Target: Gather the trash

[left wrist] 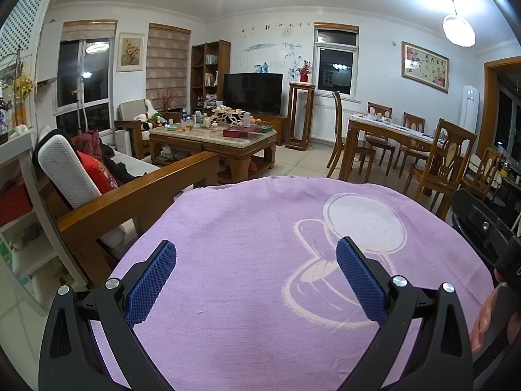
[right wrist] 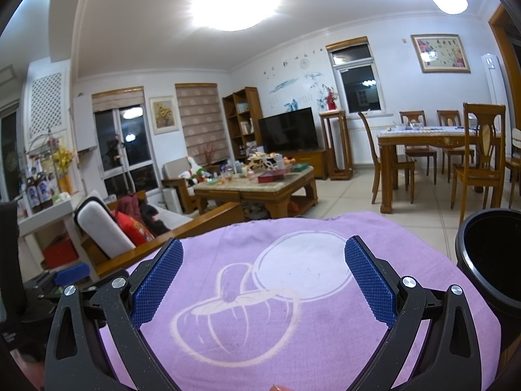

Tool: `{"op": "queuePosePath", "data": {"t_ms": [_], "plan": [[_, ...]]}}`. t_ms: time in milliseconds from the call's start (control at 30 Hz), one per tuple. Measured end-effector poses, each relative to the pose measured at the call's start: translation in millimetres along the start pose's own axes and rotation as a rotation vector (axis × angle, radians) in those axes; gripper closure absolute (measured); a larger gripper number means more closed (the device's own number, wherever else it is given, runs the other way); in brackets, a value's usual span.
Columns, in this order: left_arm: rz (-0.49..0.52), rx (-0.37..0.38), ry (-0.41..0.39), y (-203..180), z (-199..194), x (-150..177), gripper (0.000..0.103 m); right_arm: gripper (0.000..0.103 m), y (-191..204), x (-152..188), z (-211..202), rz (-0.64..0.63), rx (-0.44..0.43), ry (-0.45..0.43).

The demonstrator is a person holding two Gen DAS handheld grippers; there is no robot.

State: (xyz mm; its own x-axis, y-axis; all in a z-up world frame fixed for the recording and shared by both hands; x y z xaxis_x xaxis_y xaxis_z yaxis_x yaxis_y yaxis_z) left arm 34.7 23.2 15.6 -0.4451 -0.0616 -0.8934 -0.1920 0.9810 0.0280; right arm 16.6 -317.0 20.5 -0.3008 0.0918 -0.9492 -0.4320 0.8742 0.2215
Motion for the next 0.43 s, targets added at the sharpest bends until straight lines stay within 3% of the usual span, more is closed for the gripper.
{"op": "queuePosePath", "data": {"t_ms": [433], "plan": [[0.005, -0.001, 0.027, 4.0, 10.3, -1.3, 0.005, 0.005, -0.5, 0.9, 0.3, -0.001, -0.001, -0.001]]}}
Point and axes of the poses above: each gripper's, at about its wrist camera, not at the fingertips, and z roughly the way its jaws point, y to its left, x to its underside, the point moved 1 cm from there along z, roughly the way its jaws point, and after that the axes turned 13 degrees about -x, right-handed, at the moved point
